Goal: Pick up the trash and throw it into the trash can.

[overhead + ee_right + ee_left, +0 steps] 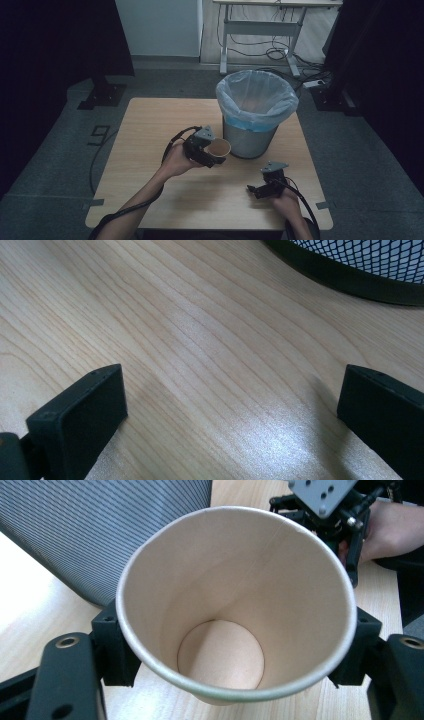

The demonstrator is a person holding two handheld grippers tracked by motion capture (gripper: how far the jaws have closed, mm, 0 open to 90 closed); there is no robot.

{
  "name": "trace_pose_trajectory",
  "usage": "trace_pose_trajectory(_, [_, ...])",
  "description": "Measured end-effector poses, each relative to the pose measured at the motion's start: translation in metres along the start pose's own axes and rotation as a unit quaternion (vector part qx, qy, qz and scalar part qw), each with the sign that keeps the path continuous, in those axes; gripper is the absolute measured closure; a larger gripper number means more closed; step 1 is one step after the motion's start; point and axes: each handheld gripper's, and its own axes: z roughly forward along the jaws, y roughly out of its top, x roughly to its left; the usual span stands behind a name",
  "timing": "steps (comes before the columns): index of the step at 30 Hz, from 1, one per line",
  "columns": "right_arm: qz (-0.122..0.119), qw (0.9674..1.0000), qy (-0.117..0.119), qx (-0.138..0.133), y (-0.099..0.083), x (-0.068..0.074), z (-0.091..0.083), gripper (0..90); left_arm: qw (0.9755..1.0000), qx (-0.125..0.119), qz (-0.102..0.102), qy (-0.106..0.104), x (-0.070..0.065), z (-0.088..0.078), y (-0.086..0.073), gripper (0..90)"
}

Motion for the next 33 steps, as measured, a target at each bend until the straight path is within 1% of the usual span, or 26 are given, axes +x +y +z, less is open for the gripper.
trace_pose_trajectory(7, [0.000, 1.0000, 0.000, 0.000, 0.000, 0.000, 0.000, 0.0, 1.0000, -0.001, 0.002, 0.002, 0.004, -0.011, 0.014, 25.2])
trace_pose_trajectory(15, [0.000, 1.0000, 0.000, 0.000, 0.000, 0.000, 0.000, 0.0, 1.0000, -0.004, -0.004, 0.001, 0.010, -0.022, 0.028, 25.4])
trace_pose_trajectory(19, [0.000, 1.0000, 0.000, 0.000, 0.000, 0.000, 0.000, 0.0, 1.0000, -0.005, -0.003, 0.001, 0.012, -0.027, 0.035, 25.5])
trace_pose_trajectory(20, [0.000, 1.0000, 0.000, 0.000, 0.000, 0.000, 0.000, 0.0, 1.0000, -0.005, -0.002, 0.001, 0.013, -0.030, 0.039, 25.5])
trace_pose_trajectory(21, [0.000, 1.0000, 0.000, 0.000, 0.000, 0.000, 0.000, 0.0, 1.0000, -0.005, -0.002, 0.001, 0.013, -0.030, 0.039, 25.5])
trace_pose_trajectory(33, [0.000, 1.0000, 0.000, 0.000, 0.000, 0.000, 0.000, 0.0, 0.9999, -0.017, -0.002, 0.002, 0.019, -0.052, 0.066, 25.6])
